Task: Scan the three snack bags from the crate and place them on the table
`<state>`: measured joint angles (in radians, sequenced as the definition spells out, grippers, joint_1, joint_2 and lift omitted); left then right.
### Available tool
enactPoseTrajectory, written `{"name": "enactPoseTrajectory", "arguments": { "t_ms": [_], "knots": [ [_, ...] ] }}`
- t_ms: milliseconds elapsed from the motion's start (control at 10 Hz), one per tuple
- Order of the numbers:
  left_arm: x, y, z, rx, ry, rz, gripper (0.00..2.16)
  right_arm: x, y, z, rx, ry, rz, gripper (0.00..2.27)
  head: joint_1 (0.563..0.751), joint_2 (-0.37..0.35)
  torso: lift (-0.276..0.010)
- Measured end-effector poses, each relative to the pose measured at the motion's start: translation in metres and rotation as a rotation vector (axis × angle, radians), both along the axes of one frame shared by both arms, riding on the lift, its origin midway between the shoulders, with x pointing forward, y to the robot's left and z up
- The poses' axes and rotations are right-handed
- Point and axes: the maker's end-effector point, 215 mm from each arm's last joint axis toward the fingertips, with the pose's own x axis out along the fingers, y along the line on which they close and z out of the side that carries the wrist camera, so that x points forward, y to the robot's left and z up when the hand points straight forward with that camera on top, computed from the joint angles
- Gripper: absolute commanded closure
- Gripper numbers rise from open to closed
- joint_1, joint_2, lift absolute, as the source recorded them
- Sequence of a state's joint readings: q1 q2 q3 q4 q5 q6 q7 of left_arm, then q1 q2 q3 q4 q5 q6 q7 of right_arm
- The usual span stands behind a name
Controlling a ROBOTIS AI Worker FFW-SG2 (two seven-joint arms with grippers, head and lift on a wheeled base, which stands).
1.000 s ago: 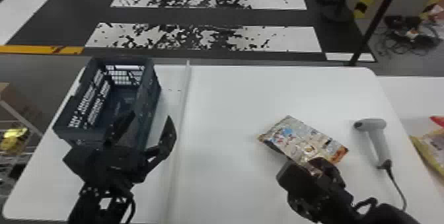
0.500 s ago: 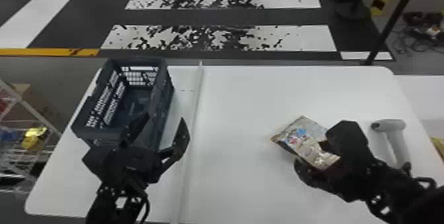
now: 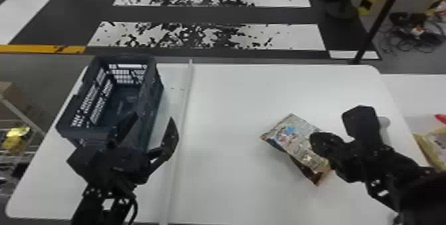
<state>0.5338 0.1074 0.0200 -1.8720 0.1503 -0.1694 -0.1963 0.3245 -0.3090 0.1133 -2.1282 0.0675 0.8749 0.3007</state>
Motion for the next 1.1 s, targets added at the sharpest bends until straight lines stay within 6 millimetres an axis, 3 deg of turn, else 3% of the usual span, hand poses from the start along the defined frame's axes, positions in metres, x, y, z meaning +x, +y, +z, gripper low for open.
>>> {"name": "enactPoseTrajectory", "arguments": {
  "t_ms": [500, 700, 800, 1100],
  "knots": [
    [-0.001, -0.001, -0.007, -0.002, 0.015, -0.002, 0.04, -0.016, -0.013, -0.069, -0.008, 0.099, -0.017, 2.26, 0.695, -0.012, -0.062],
    [-0.001, -0.002, -0.007, -0.003, 0.015, -0.002, 0.04, -0.020, -0.005, -0.078, 0.010, 0.090, -0.007, 2.26, 0.695, -0.003, -0.062],
    [-0.001, -0.002, -0.007, -0.004, 0.014, -0.003, 0.04, -0.016, -0.002, -0.066, 0.022, 0.059, -0.006, 2.26, 0.695, 0.003, -0.062],
    [-0.001, -0.002, -0.006, -0.004, 0.011, -0.003, 0.04, -0.006, 0.015, 0.000, 0.076, -0.057, 0.011, 2.26, 0.695, 0.025, -0.062]
  ]
}}
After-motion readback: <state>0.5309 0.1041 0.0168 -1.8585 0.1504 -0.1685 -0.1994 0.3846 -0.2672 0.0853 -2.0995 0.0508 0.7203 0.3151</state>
